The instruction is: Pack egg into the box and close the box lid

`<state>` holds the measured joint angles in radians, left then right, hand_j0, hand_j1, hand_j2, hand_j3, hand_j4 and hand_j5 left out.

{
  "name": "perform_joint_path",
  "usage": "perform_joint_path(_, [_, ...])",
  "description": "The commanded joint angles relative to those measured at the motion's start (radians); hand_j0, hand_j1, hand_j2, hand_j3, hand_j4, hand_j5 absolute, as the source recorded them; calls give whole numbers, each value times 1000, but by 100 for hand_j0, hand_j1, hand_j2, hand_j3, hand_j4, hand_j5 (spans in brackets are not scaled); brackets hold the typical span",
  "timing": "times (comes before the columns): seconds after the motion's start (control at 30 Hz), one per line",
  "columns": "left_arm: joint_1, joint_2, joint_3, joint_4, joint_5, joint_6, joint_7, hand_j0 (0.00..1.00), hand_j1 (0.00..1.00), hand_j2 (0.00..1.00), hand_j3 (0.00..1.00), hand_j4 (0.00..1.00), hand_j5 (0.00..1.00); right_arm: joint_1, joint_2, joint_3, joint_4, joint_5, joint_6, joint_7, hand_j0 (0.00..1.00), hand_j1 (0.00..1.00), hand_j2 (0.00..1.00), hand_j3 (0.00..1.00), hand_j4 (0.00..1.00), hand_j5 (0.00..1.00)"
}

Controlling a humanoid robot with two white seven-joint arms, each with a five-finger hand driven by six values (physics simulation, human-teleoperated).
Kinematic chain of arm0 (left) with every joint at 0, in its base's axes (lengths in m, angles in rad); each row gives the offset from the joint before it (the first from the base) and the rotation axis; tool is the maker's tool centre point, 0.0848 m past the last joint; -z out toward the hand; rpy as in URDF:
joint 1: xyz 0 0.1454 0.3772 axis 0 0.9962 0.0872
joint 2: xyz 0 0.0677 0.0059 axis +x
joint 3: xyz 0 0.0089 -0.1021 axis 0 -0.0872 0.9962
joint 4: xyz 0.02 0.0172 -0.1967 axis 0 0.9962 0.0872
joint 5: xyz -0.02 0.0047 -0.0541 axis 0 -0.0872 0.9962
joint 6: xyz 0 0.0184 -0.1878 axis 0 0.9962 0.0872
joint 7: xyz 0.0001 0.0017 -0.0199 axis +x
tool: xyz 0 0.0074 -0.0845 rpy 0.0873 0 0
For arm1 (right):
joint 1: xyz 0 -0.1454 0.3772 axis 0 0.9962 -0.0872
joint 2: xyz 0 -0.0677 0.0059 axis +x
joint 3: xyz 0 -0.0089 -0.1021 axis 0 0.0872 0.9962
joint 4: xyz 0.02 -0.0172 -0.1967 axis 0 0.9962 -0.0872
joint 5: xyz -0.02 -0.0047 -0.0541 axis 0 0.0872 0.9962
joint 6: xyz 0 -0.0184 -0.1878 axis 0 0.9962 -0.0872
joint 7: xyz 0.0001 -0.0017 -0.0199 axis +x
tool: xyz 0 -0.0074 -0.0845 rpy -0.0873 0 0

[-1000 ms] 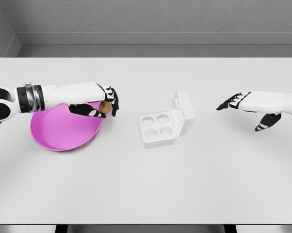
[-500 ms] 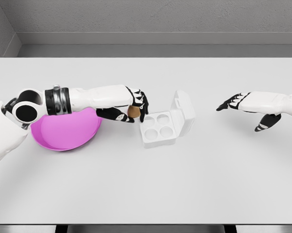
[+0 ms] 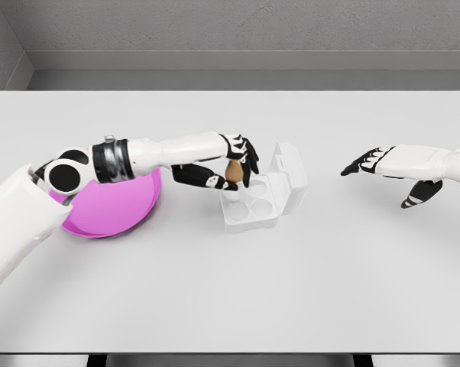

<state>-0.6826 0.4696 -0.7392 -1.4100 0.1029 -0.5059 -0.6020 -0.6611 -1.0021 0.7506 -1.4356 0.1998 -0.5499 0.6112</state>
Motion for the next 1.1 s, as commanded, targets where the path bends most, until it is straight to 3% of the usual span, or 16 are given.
perform_joint_path(0.0, [0,-12,-2,9,43,58,5,38,38,38,38,38,38,0,-1,-1,0,-5,2,0,100,100,100,100,100,100])
perform_joint_path(0.1, [0,-28,-2,13,47,106,5,38,38,38,38,38,38,0,-1,-1,0,-5,2,0,100,100,100,100,100,100])
perform_joint_path(0.4, [6,-46,0,25,193,112,67,38,38,38,38,38,38,0,-1,-1,0,-5,2,0,100,100,100,100,100,100])
perform_joint_path(0.57, [12,-83,0,75,201,112,65,38,38,38,38,38,38,0,-1,-1,0,-5,2,0,100,100,100,100,100,100])
perform_joint_path(0.8, [12,-112,0,149,270,109,65,38,38,38,38,38,38,0,-1,-1,-2,-5,2,0,100,100,100,100,100,100])
perform_joint_path(1.07, [34,-143,12,174,308,101,67,38,38,38,38,38,38,0,-1,-1,-2,-5,2,0,100,100,100,100,100,100])
